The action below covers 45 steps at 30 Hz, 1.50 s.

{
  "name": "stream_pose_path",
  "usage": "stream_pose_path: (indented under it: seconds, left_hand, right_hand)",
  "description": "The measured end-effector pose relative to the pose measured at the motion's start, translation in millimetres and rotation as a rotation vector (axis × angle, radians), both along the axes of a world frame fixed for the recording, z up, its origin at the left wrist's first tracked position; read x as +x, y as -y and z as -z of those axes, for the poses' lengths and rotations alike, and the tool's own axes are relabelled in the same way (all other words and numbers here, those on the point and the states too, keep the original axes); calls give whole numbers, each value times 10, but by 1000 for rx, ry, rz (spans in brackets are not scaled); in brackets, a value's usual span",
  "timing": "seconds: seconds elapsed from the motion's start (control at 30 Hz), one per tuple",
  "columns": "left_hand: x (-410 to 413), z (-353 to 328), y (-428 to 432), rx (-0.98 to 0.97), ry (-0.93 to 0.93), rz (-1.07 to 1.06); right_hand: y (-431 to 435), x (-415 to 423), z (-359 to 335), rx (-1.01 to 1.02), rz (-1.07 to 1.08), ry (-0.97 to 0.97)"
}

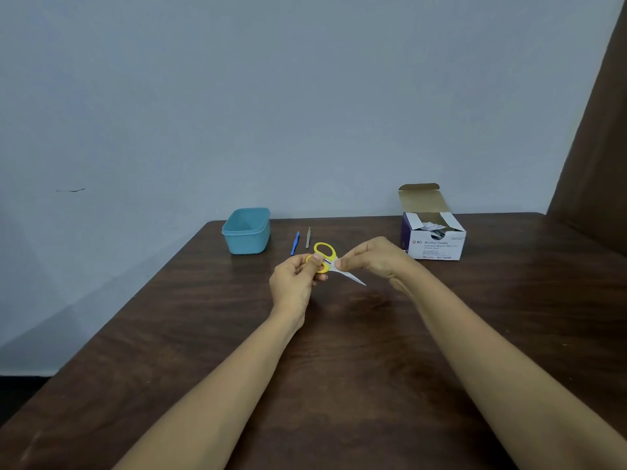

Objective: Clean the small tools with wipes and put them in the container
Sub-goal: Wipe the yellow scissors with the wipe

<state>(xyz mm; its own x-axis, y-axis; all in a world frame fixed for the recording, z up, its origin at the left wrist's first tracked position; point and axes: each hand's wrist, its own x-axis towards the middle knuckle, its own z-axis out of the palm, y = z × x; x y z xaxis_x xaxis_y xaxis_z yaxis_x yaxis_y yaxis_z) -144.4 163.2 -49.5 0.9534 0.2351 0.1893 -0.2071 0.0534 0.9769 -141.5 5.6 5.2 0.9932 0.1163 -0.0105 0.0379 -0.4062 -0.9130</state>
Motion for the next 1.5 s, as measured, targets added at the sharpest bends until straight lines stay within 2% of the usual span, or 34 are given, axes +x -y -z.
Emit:
stream_pose_path:
  seconds: [0.33, 0.6, 0.8, 1.07, 1.3, 1.5]
  left_hand:
    - [-14, -13, 11, 4, 8, 0]
    - [-19, -15, 10, -16, -1, -1]
    - [-28, -9, 24, 18, 16, 8]
    - [-32, -28, -1, -21, 13, -16]
    - [-72, -24, 42, 24, 47, 46]
    - [-81, -31, 40, 70, 72, 62]
  right_hand:
    - [224, -30, -130, -257, -63, -181]
    - [258, -28, -128, -215, -105, -165]
    - [156, -5, -59, -133, -17, -131]
    - [333, 0, -78, -249, -113, -193]
    - [199, 106, 39, -20, -31, -217]
    - [97, 116, 84, 137, -17, -96]
